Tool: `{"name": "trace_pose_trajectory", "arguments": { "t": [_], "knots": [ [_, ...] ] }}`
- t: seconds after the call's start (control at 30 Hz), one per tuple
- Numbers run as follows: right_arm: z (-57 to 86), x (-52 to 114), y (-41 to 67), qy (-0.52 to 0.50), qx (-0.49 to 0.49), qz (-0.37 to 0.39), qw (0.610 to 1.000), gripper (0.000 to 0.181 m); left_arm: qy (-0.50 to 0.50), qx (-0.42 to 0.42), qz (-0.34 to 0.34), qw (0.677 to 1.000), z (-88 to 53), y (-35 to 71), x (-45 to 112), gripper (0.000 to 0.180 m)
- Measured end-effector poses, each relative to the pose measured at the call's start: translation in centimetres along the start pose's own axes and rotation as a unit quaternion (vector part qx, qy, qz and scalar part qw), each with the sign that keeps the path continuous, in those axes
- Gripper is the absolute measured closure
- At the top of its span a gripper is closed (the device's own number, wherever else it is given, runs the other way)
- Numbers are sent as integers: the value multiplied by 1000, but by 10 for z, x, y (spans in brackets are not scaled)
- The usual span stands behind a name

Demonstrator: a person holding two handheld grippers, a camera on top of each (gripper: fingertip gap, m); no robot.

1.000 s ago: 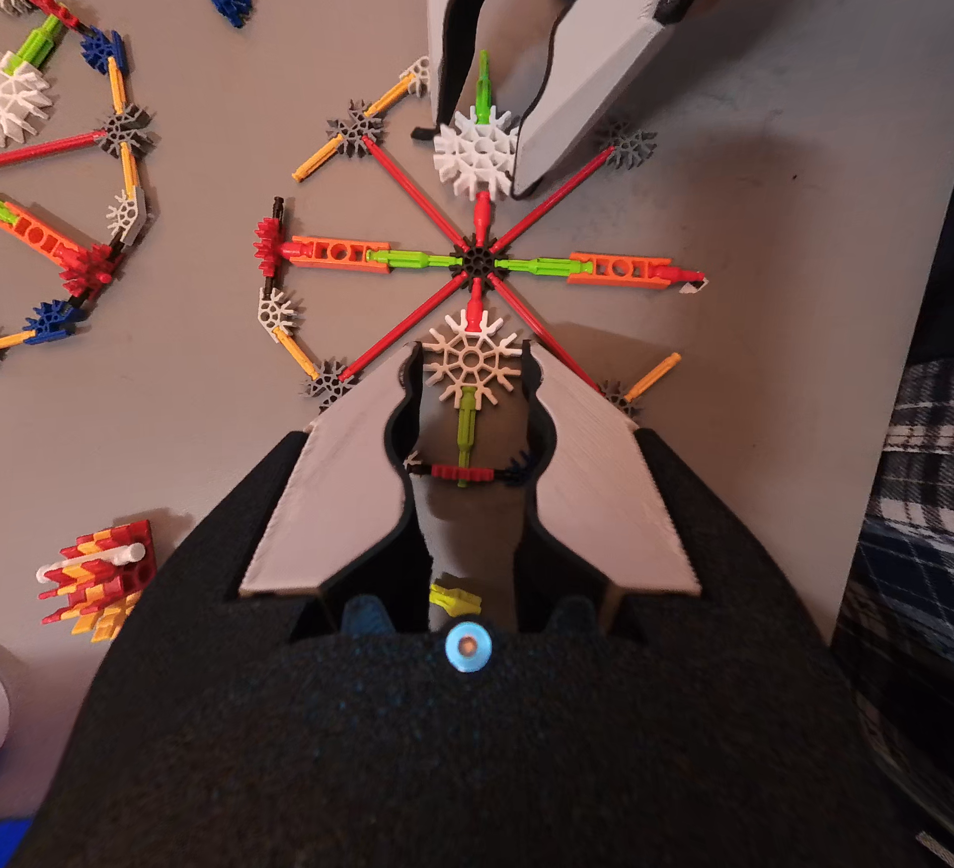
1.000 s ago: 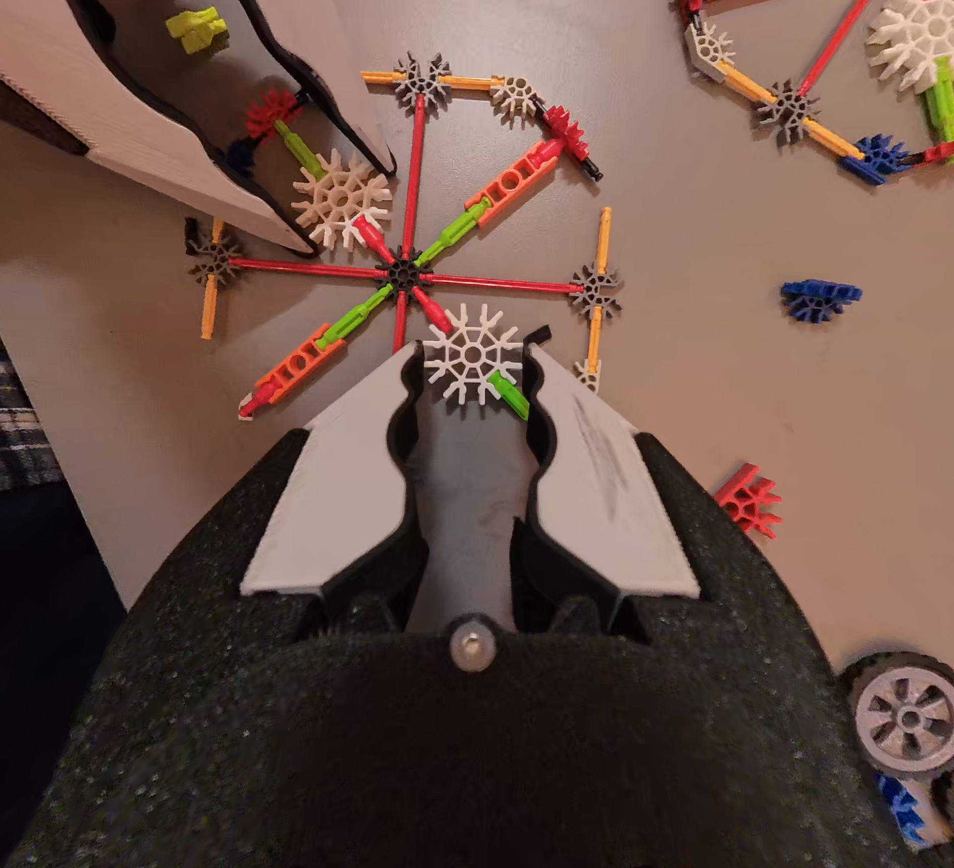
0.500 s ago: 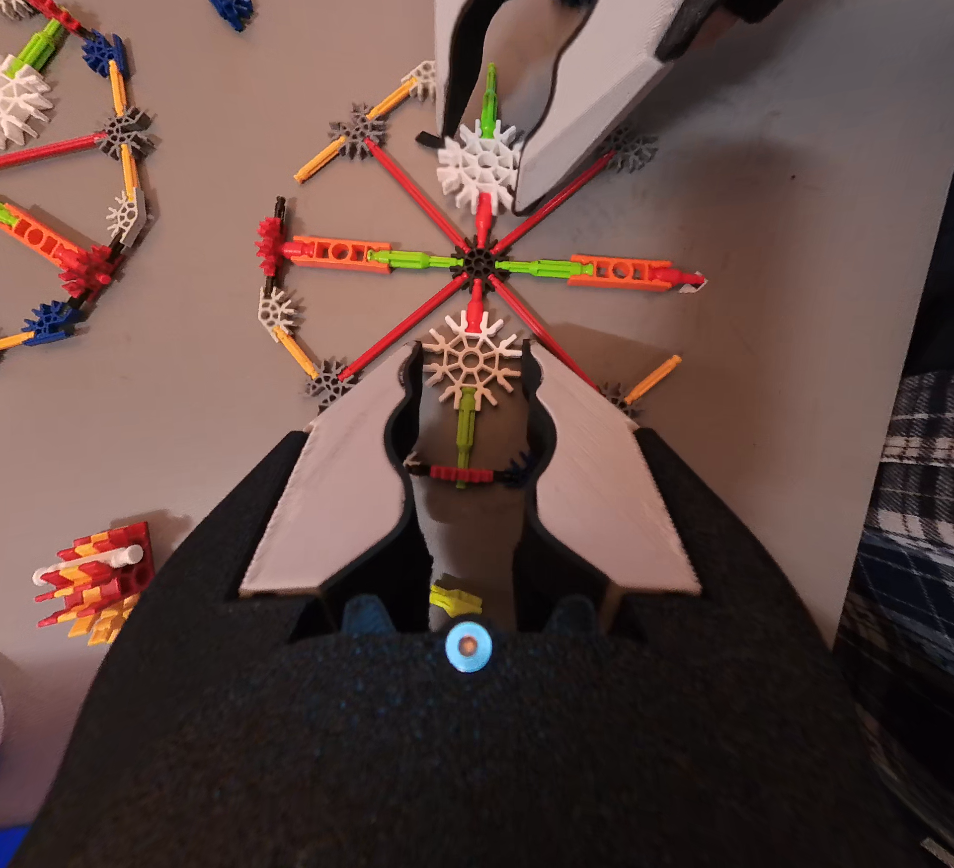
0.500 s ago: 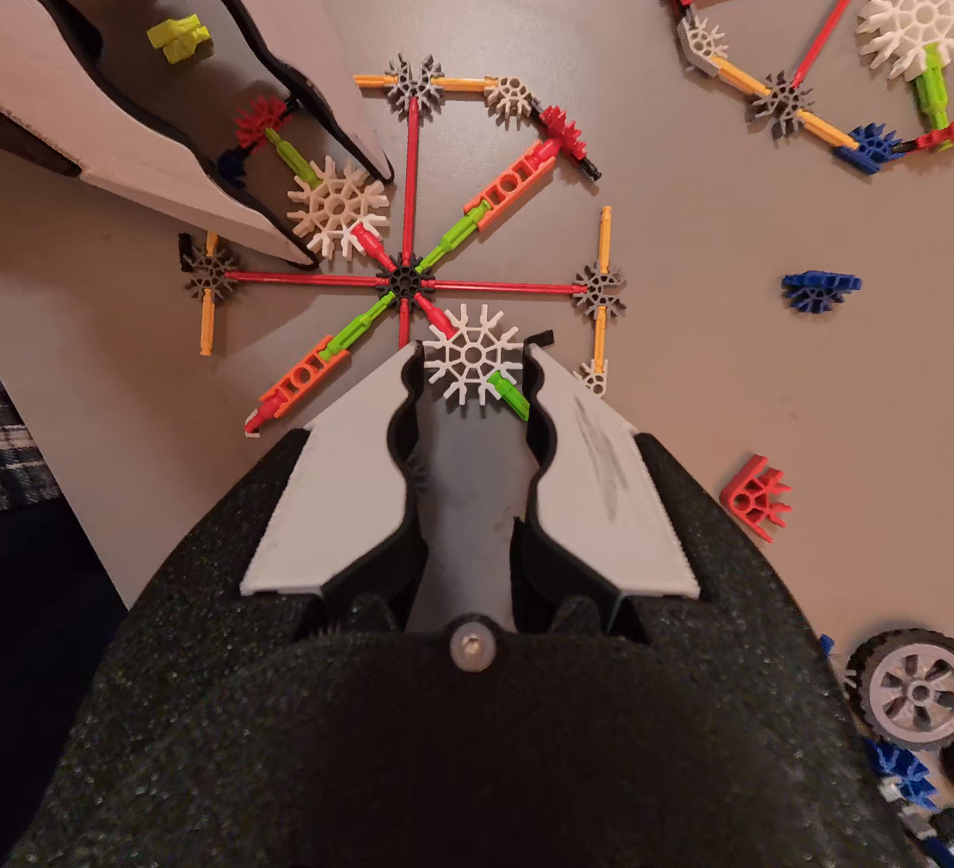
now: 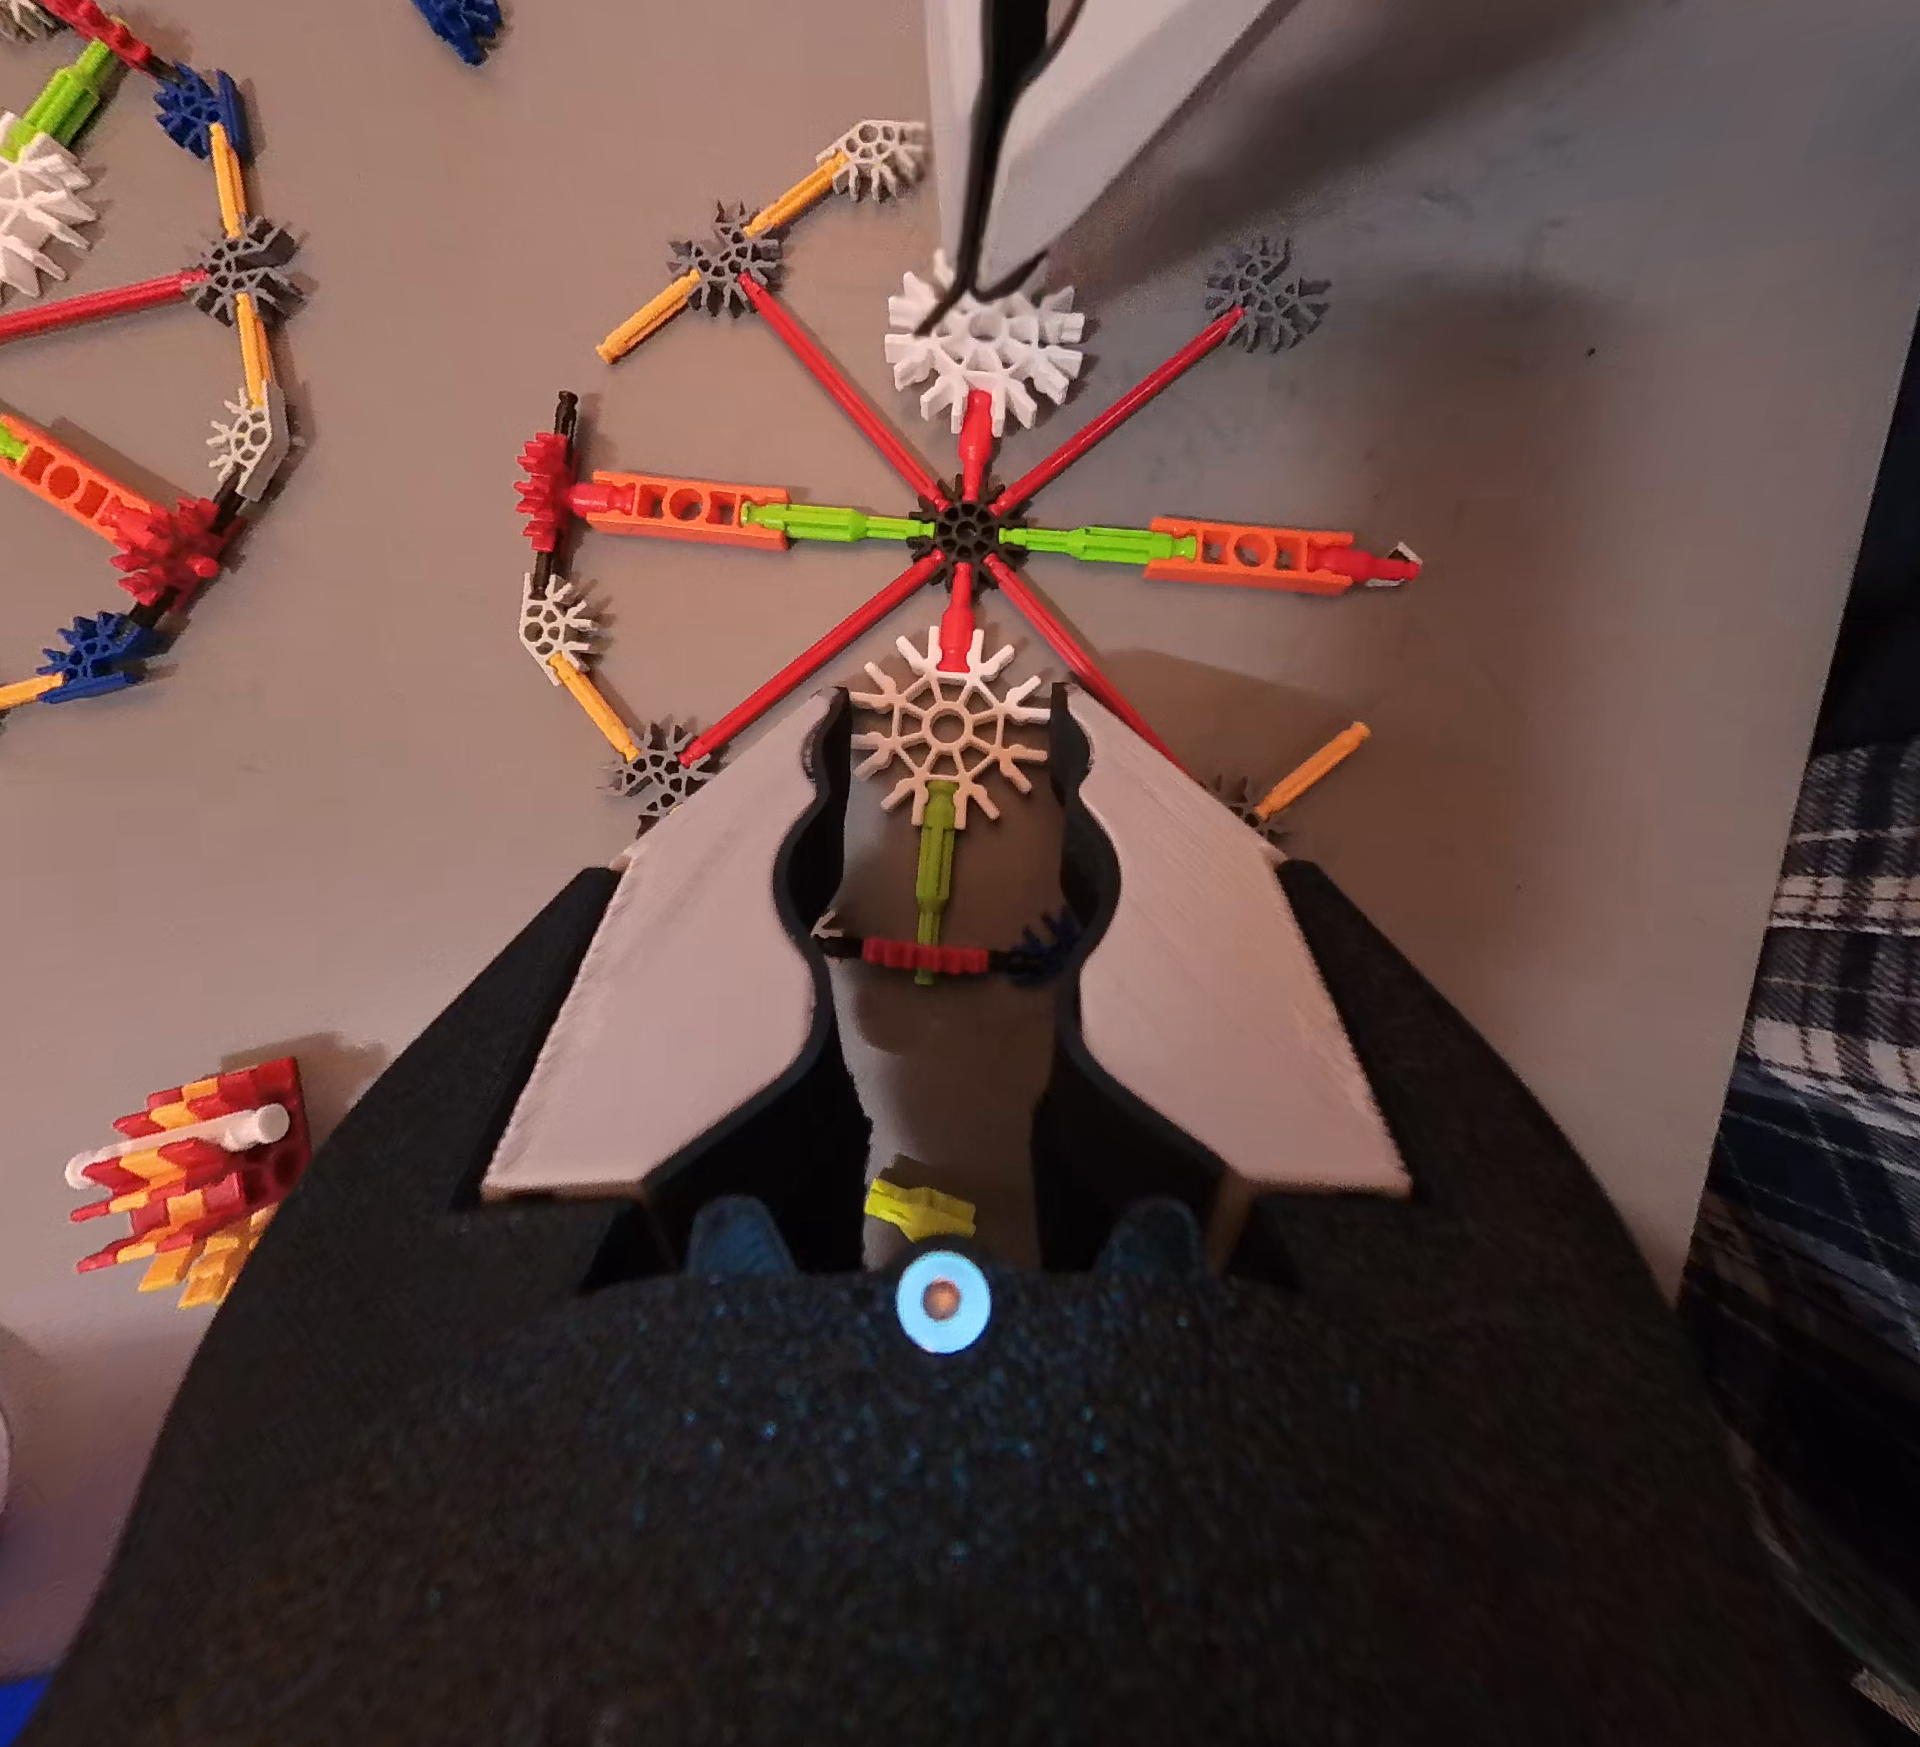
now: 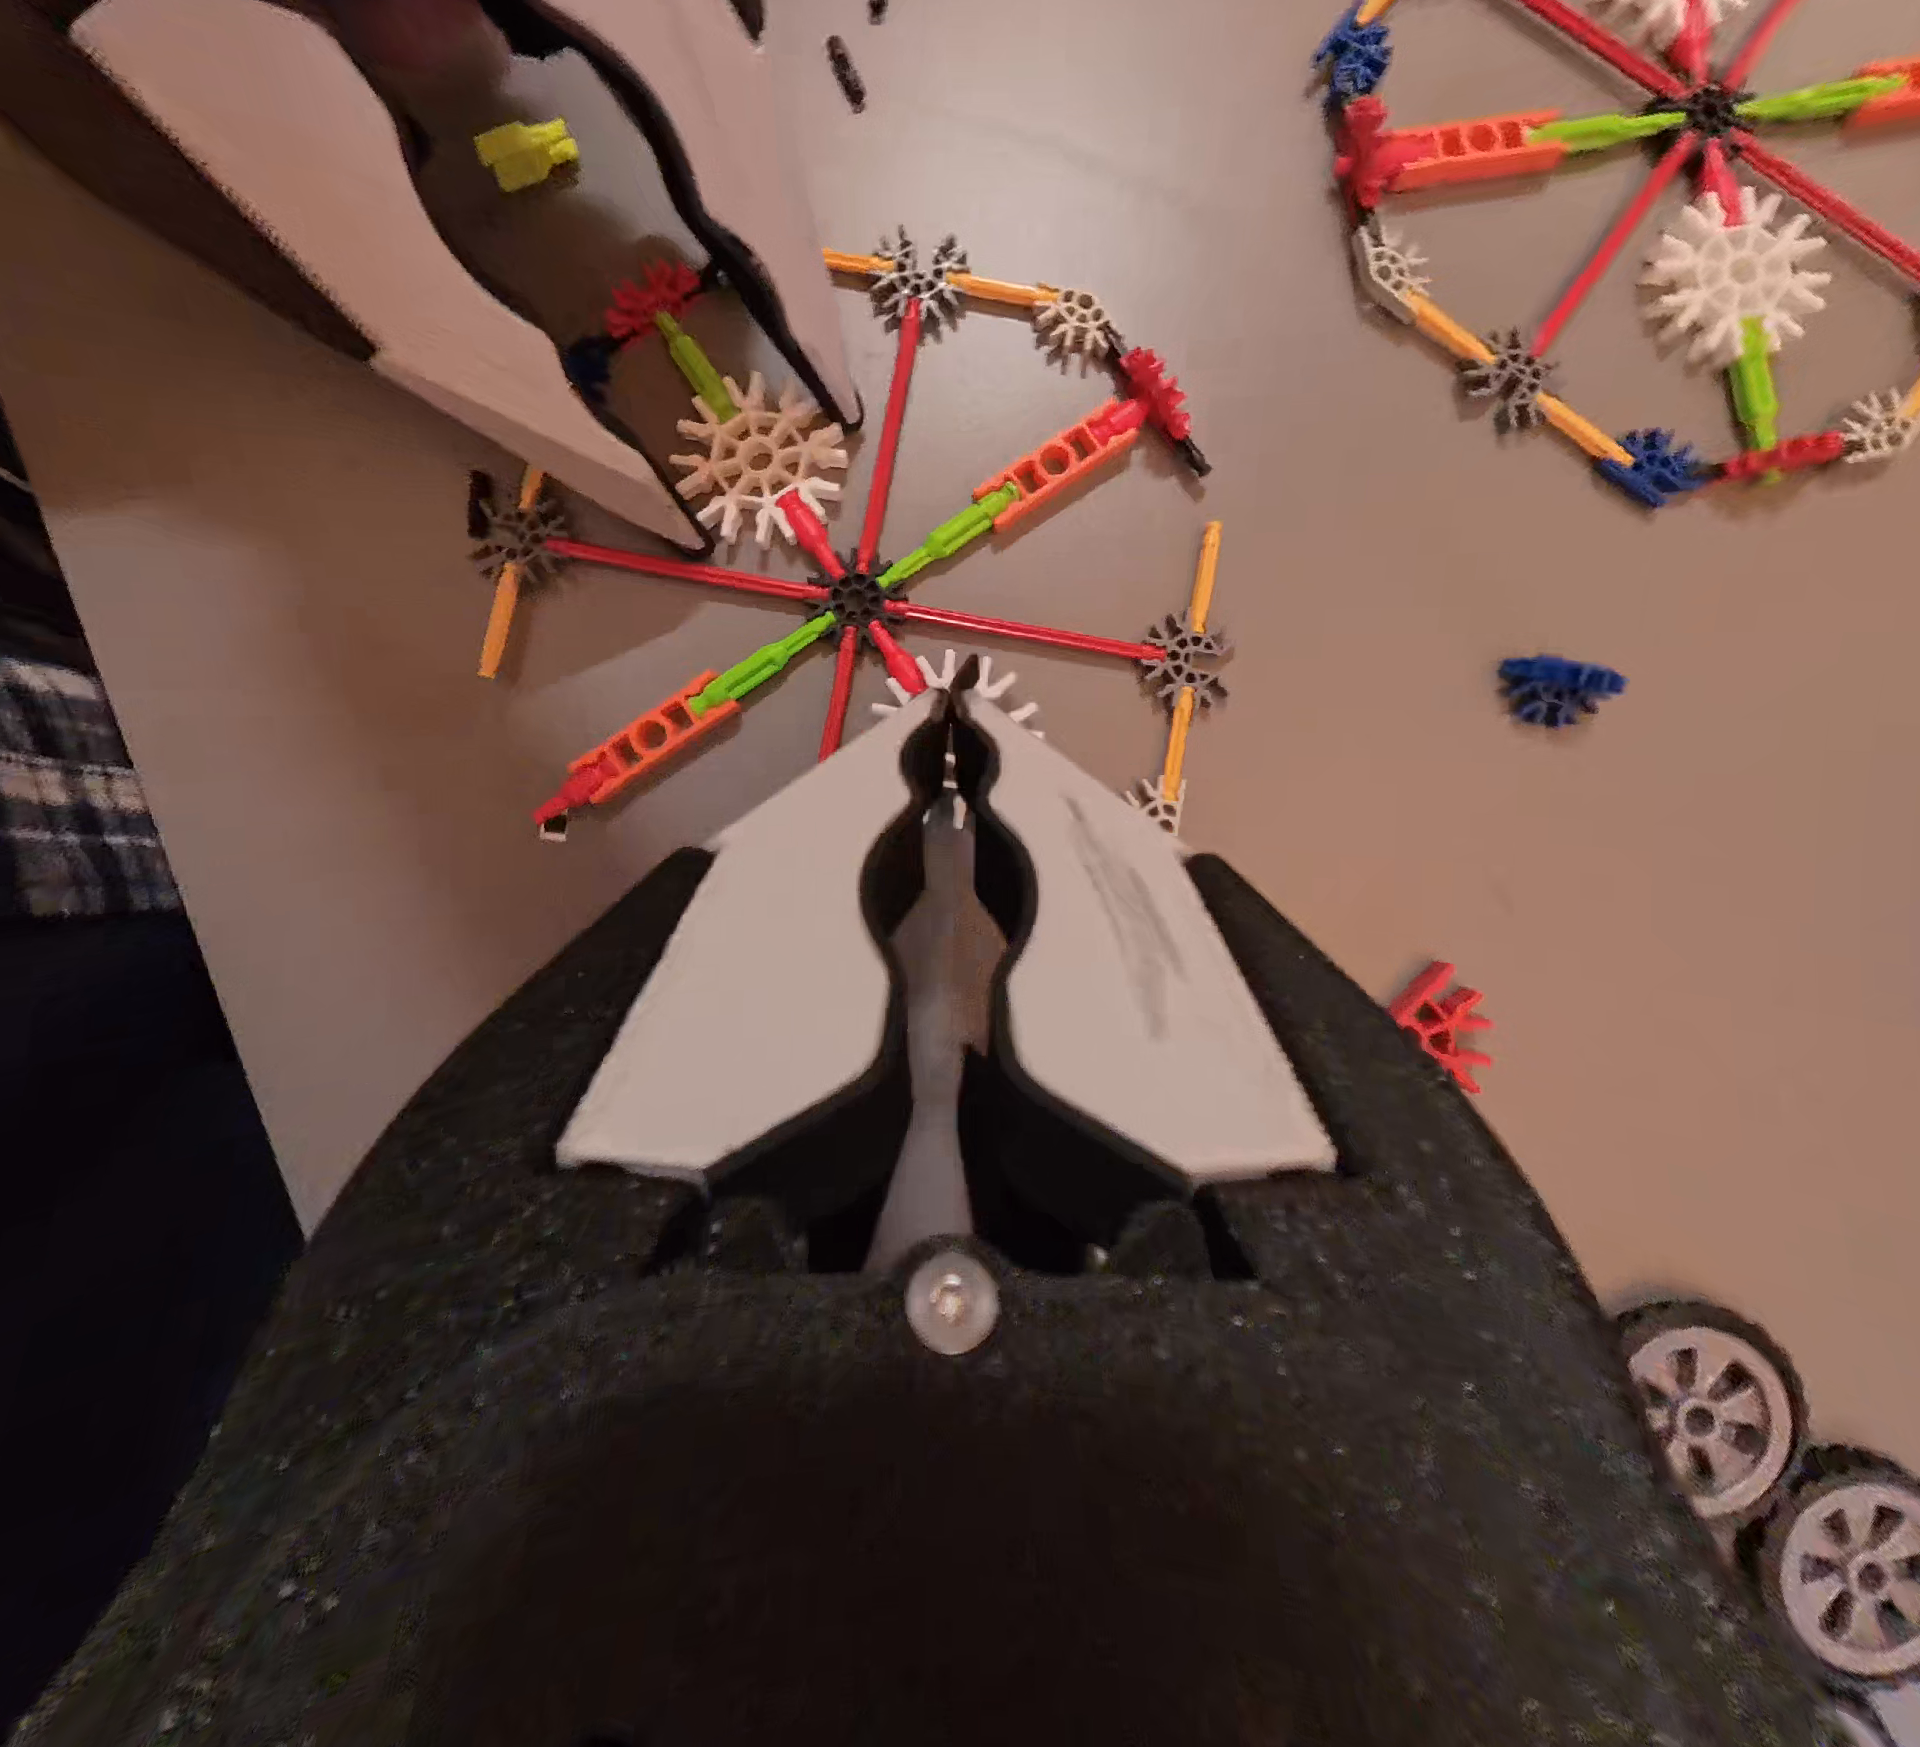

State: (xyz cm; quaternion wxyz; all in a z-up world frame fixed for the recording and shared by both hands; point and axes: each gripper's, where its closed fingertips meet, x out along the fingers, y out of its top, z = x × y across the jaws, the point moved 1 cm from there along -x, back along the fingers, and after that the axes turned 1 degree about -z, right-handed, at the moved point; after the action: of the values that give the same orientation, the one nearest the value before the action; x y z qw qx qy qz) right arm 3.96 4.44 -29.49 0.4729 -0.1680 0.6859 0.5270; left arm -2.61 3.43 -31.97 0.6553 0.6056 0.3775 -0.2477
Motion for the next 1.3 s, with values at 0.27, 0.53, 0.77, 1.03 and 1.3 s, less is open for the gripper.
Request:
{"name": "trace_pose_trajectory", "arguments": {
  "t": [0.27,0.53,0.77,1.03,1.3],
  "knots": [
    [-5,15,-8,22,-20,-41,999,181,3,-1,4,1000,0,-1,0,143],
    [-7,17,-8,69,-27,-107,991,181,1,0,9,1000,0,-2,-1,143],
    [-7,20,-8,119,-46,-154,980,181,-5,0,12,1000,0,-3,-1,143],
    [32,-39,7,59,45,-41,996,167,-1,-18,32,999,1,1,-4,144],
    [32,-57,-30,-9,77,-30,997,163,28,-37,63,997,-14,12,-34,143]
  ]
}}
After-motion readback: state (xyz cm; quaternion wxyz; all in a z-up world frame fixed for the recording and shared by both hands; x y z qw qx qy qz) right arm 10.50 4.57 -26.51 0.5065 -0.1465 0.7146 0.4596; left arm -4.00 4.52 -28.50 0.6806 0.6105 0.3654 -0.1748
